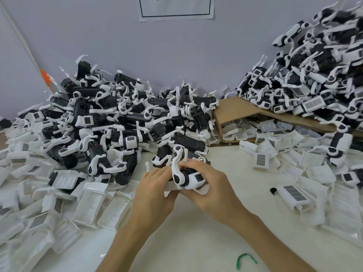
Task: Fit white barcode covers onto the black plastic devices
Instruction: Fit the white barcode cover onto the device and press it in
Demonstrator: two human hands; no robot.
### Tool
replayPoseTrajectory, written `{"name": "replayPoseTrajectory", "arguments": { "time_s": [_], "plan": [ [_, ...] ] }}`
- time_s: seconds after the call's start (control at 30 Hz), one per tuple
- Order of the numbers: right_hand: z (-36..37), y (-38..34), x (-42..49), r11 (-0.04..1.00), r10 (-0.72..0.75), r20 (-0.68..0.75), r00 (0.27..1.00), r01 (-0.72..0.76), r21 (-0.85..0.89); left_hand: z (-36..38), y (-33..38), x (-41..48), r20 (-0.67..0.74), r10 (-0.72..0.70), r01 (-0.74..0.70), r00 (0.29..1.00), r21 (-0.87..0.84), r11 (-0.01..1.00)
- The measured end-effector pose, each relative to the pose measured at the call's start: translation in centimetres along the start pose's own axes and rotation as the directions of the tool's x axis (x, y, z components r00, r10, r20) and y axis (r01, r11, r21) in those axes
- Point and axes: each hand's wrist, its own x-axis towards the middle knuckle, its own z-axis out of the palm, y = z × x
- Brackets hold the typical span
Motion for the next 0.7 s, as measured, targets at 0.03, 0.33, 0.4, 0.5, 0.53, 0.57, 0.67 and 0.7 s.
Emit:
{"name": "replayPoseTrajectory", "arguments": {
  "time_s": [0.03,0.33,0.4,0.5,0.53,0.57,0.67,0.7],
  "plan": [
    [0.0,-0.1,0.0,0.998,0.051,0.026,0.998,-0.052,0.039,0.0,-0.1,0.0,-0.002,0.004,-0.004,1.000,0.030,1.000],
    [0.7,-1.3,-0.1,0.956,0.266,0.029,0.964,-0.268,0.124,0.6,0.3,-0.2,-0.055,0.050,-0.038,0.997,0.201,0.979],
    [0.7,-1.3,0.0,0.957,0.263,0.029,0.964,-0.264,0.120,0.6,0.3,-0.2,-0.082,0.064,-0.047,0.995,0.194,0.980],
    [0.2,-1.4,0.1,0.943,0.276,0.055,0.960,-0.281,0.179,0.7,0.3,-0.2,-0.094,0.085,-0.069,0.992,0.159,0.985],
    [-0.1,-1.4,0.2,0.930,0.295,0.064,0.953,-0.302,0.211,0.7,0.2,-0.3,-0.089,0.072,-0.061,0.993,0.124,0.990],
    [-0.5,-1.4,0.3,0.918,0.315,0.068,0.946,-0.323,0.230,0.8,0.2,-0.3,-0.082,0.049,-0.043,0.995,0.077,0.996],
    [-1.3,-1.3,0.6,0.919,0.337,0.061,0.939,-0.343,0.196,0.9,-0.1,-0.4,-0.079,0.049,-0.048,0.996,0.013,0.999],
    [-1.4,-1.3,0.7,0.924,0.333,0.060,0.941,-0.338,0.177,0.9,-0.1,-0.5,-0.091,0.071,-0.069,0.993,0.023,0.997]
  ]
}}
